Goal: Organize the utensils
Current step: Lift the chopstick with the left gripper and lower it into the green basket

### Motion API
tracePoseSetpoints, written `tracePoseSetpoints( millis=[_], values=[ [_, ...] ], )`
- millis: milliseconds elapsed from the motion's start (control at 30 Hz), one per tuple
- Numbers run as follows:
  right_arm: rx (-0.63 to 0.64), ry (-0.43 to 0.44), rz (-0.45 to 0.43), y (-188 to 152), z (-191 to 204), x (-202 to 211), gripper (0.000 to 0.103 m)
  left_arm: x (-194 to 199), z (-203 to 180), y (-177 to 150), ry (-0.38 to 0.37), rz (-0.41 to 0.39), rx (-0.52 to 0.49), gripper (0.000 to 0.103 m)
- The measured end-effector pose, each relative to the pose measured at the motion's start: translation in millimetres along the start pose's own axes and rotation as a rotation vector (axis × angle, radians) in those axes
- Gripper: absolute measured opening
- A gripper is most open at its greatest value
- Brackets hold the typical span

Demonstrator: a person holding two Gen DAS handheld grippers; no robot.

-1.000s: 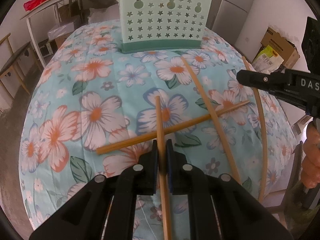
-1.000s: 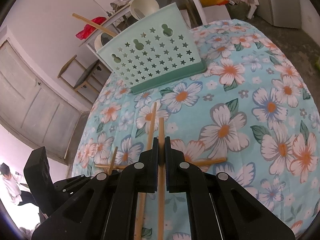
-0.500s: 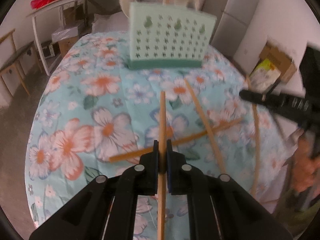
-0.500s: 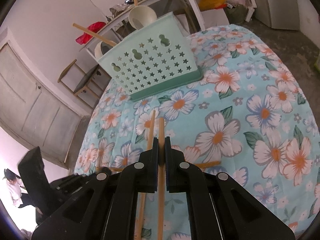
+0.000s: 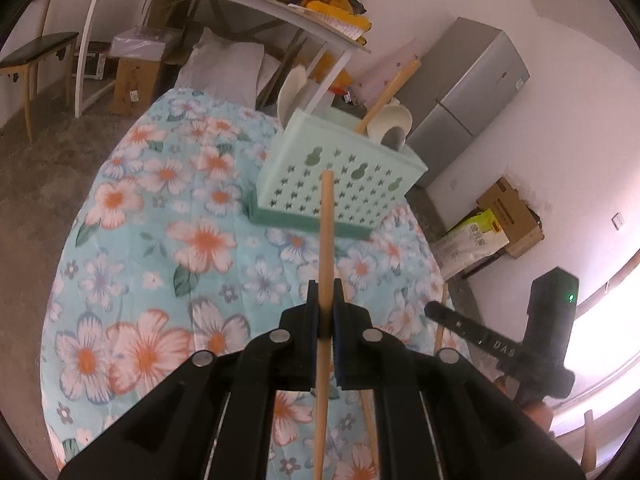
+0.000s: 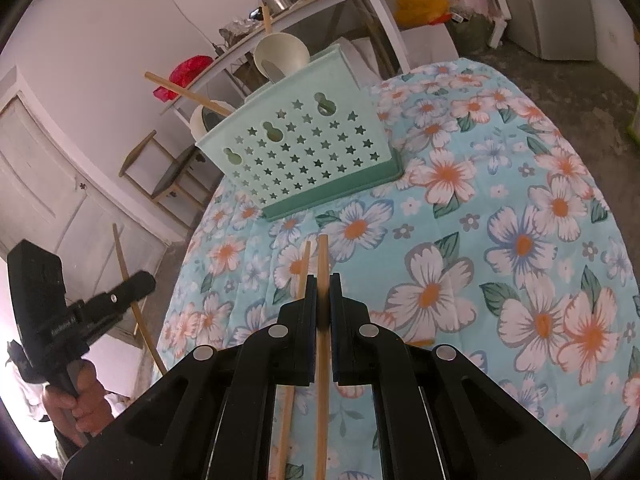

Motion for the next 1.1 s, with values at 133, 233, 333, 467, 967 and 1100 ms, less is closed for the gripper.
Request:
tracePoseSetpoints(
  millis=[133, 233, 333, 467, 967, 1100],
  values=[
    [-0.002, 0.003, -0.003, -1, 1, 1, 0.004, 4, -6, 6, -0.007, -0.014, -0.014, 0.005],
    [-0.002, 0.007, -0.009, 0, 1, 2, 0.004, 7, -11, 12, -0.008, -0.029, -0.034, 0.005],
    [-0.004, 0.010, -0.016, 0, 1, 3, 0.004, 13, -15, 19, -0.006, -0.052, -0.052, 0.005],
    [-0.007, 0.004, -0.027, 2, 1, 8, 0.004, 32, -22, 43, -0.008, -0.135, -0.075, 0.005],
    [-0.069, 0.051, -0.077, 8, -13, 18, 0.004, 85, -90, 173, -0.044, -0.540, -0.192, 0.005],
    [-0.083, 0.059, -0.086, 11, -19, 21, 0.004, 73, -109, 189, -0.047, -0.568, -0.211, 0.005]
  ],
)
Point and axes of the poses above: each gripper's, at about its wrist camera, not at the fingertips, and x roughly against the way its jaws point, z to its left, y to its top, the point moved 4 cm from there along -x, roughly the way its jaws point, and after that the axes turned 1 degree about -z, right-handed, at the moved point
